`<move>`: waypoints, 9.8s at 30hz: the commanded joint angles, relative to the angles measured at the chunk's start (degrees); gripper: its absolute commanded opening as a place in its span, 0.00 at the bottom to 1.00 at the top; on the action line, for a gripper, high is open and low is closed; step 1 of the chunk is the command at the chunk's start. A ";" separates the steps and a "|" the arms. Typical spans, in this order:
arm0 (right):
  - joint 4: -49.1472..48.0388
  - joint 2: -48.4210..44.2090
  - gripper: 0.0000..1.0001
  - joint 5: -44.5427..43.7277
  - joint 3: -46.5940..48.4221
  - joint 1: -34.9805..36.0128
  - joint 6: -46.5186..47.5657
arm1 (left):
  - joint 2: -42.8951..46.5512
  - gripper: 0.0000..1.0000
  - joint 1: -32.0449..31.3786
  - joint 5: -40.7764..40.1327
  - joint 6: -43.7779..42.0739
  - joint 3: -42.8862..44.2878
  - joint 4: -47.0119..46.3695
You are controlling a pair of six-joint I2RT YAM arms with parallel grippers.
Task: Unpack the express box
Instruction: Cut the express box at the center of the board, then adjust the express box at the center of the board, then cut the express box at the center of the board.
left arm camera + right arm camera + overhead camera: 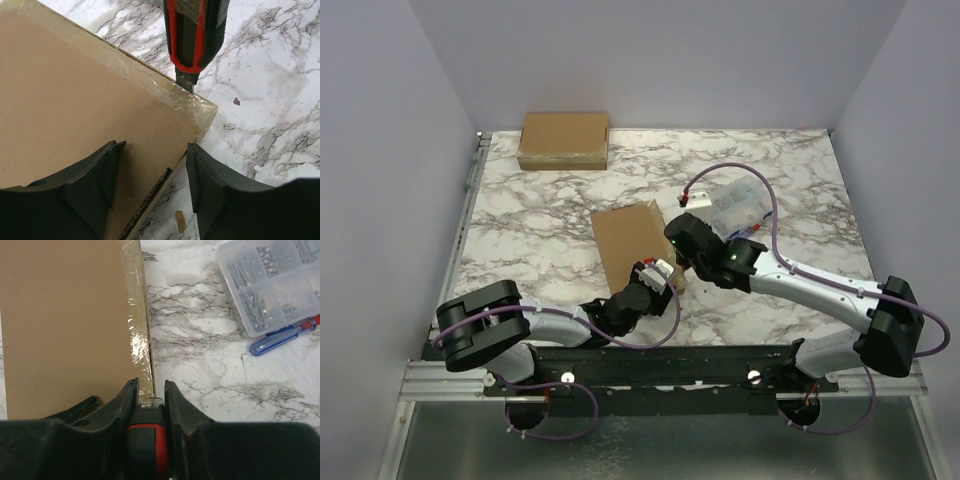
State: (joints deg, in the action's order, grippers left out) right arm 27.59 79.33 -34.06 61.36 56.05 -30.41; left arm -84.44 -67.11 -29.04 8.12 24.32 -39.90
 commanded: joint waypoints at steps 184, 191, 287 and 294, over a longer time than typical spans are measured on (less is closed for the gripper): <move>-35.36 22.00 0.00 1.03 16.43 7.76 13.95 | -0.73 0.49 53.30 44.80 17.90 21.02 48.47; -35.34 23.30 0.00 1.58 17.27 8.10 13.63 | -1.47 0.48 53.40 45.03 18.22 21.29 48.69; -35.66 23.77 0.00 -6.43 12.01 13.21 11.48 | -2.51 0.57 56.13 48.98 20.08 19.54 46.15; -31.43 23.40 0.00 -6.53 12.49 14.59 10.98 | -3.86 0.54 56.10 46.29 20.94 19.71 47.03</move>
State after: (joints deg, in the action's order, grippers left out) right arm -7.51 102.21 -38.41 71.85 68.95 -19.44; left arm -86.39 -11.31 21.06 28.80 45.17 5.56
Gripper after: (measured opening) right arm 0.278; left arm 0.560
